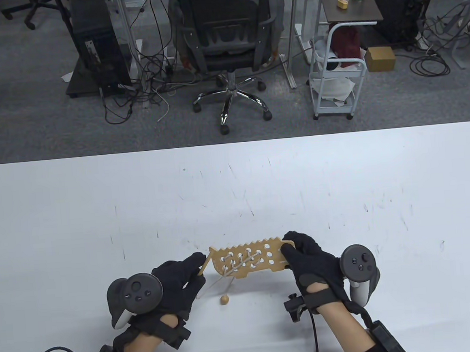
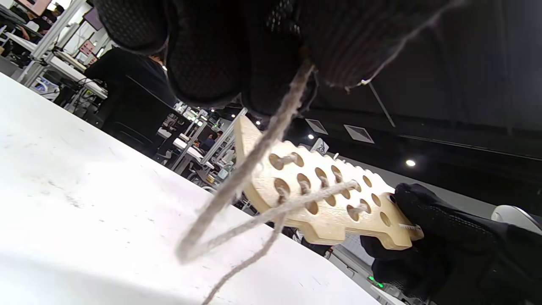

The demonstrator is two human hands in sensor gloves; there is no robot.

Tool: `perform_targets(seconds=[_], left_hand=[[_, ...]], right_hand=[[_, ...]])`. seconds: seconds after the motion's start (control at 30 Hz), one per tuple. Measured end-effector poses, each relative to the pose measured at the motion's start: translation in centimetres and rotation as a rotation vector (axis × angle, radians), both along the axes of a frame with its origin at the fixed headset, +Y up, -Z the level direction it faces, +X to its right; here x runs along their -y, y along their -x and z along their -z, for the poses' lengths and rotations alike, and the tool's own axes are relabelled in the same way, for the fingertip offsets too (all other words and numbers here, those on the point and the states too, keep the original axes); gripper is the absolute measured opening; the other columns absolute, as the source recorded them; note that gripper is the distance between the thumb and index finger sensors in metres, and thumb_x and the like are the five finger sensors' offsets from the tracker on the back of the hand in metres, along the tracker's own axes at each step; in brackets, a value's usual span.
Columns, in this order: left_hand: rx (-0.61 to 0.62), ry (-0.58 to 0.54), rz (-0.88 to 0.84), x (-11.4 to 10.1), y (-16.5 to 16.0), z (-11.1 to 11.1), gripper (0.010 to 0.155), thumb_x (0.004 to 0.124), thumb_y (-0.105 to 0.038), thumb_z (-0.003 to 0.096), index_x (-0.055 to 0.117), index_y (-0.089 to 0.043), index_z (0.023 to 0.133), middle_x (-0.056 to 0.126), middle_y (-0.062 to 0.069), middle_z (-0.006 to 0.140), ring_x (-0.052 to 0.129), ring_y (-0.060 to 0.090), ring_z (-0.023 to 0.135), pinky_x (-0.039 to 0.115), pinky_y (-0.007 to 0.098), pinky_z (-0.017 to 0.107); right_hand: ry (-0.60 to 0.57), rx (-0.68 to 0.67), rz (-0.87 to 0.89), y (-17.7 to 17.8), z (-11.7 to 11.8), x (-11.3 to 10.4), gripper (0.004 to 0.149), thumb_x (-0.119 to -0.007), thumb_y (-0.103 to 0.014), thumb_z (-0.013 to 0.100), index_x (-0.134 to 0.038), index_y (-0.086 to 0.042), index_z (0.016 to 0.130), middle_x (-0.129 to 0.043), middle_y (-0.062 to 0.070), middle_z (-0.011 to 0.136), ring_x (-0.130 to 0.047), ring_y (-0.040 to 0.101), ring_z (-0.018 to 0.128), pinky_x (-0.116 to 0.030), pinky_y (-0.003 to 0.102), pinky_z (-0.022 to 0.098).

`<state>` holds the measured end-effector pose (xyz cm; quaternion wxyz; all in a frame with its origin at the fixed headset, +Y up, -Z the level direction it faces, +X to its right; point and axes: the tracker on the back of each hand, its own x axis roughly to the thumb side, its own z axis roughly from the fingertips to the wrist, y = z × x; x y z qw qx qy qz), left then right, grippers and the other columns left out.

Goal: Thread rope through all holes on crocodile lacing toy

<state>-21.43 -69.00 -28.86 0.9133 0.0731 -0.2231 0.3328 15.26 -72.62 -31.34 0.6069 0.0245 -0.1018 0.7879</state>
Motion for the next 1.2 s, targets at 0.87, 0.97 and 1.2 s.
perform_targets(seconds=[0.87, 0.97, 1.2], left_hand=[[0.071, -0.168, -0.003, -1.7, -2.6, -2.5, 0.043, 0.095, -0.042, 0.0401, 0.09, -0.029, 0.081, 0.108, -0.004, 0.058, 0.102, 0.021, 0.054, 0.076, 0.048, 0.064], [0.063, -0.17, -0.003, -1.6, -2.6, -2.6, 0.043, 0.095, -0.042, 0.0401, 0.09, -0.029, 0.081, 0.108, -0.004, 0.058, 0.102, 0.021, 0.054, 0.076, 0.048, 0.064], [0.083, -0.136, -0.041, -1.5, -2.7, -2.6, 0.041, 0.095, -0.042, 0.0413, 0.09, -0.03, 0.081, 0.107, -0.002, 0.054, 0.101, 0.021, 0.051, 0.074, 0.049, 0.065]], right_hand=[[-0.195, -0.061, -0.152, 3.8, -2.8, -2.1, 0.048, -0.087, -0.037, 0.044, -0.079, -0.011, 0.084, -0.103, 0.005, 0.065, -0.111, 0.022, 0.043, -0.088, 0.039, 0.035], [-0.212, -0.07, -0.172, 4.1, -3.0, -2.2, 0.048, -0.087, -0.037, 0.044, -0.079, -0.011, 0.084, -0.103, 0.005, 0.065, -0.111, 0.022, 0.043, -0.088, 0.039, 0.035], [-0.243, -0.092, -0.217, 4.9, -3.4, -2.3, 0.048, -0.087, -0.037, 0.044, -0.079, -0.011, 0.083, -0.103, 0.005, 0.064, -0.112, 0.022, 0.043, -0.088, 0.039, 0.035]])
